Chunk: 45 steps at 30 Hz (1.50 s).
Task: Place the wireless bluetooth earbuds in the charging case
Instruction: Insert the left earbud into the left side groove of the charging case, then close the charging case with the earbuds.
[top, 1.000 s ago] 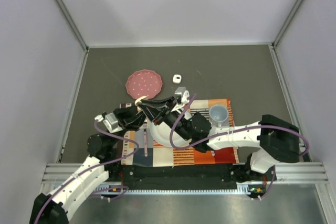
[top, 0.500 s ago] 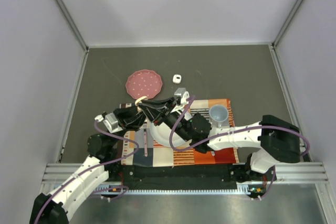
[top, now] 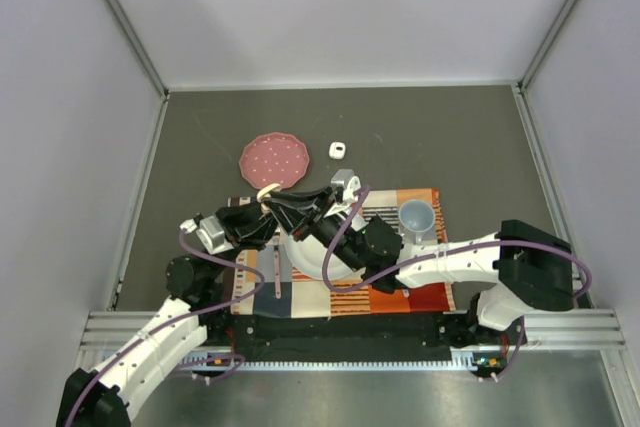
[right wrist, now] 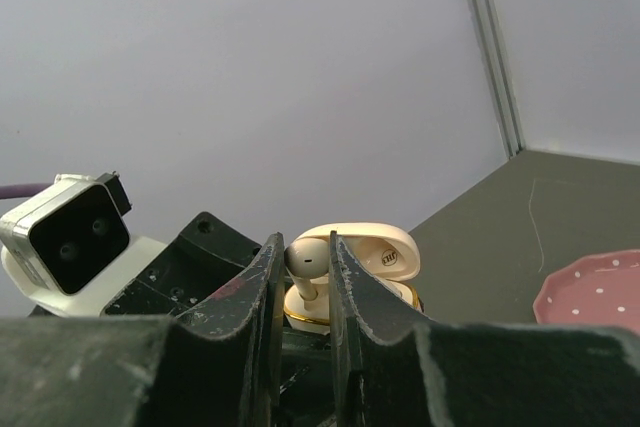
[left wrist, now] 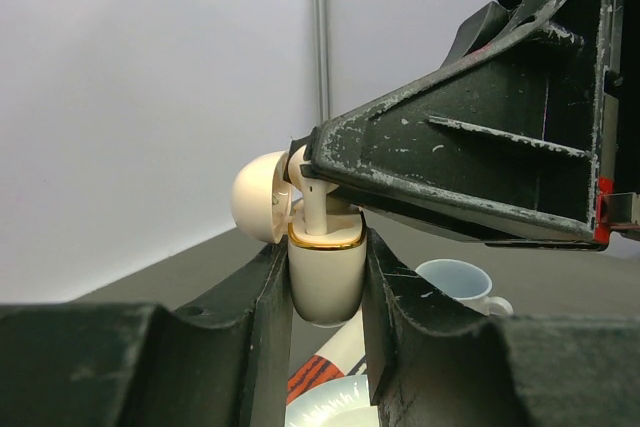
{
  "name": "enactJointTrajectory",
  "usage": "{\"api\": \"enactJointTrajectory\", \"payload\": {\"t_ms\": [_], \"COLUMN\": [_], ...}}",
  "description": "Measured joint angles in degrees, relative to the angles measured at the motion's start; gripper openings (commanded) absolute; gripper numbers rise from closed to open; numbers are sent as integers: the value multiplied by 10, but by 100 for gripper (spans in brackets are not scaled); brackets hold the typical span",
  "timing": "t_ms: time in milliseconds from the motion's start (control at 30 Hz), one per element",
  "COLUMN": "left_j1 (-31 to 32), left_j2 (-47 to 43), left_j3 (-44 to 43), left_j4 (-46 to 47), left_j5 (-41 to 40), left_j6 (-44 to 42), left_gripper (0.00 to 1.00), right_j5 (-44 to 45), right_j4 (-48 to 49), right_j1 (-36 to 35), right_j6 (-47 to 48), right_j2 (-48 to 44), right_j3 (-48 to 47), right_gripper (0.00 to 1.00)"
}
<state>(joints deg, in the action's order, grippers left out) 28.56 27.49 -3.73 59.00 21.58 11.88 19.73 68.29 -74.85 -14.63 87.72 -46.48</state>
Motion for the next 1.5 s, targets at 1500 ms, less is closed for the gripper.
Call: {"api": "enactJointTrajectory", "payload": {"t_ms": [1500], "left_j1": [0], "left_j2": [0], "left_j3": [0], "left_j4": [4], "left_j5": [-5], "left_j6": [-14], "left_gripper": [0], "right_j5": [46], "right_j4": [-40], "right_j1": [-1], "right_j6": [41], "right_j2": [-117], "right_j3": [30], "right_gripper": [52]}}
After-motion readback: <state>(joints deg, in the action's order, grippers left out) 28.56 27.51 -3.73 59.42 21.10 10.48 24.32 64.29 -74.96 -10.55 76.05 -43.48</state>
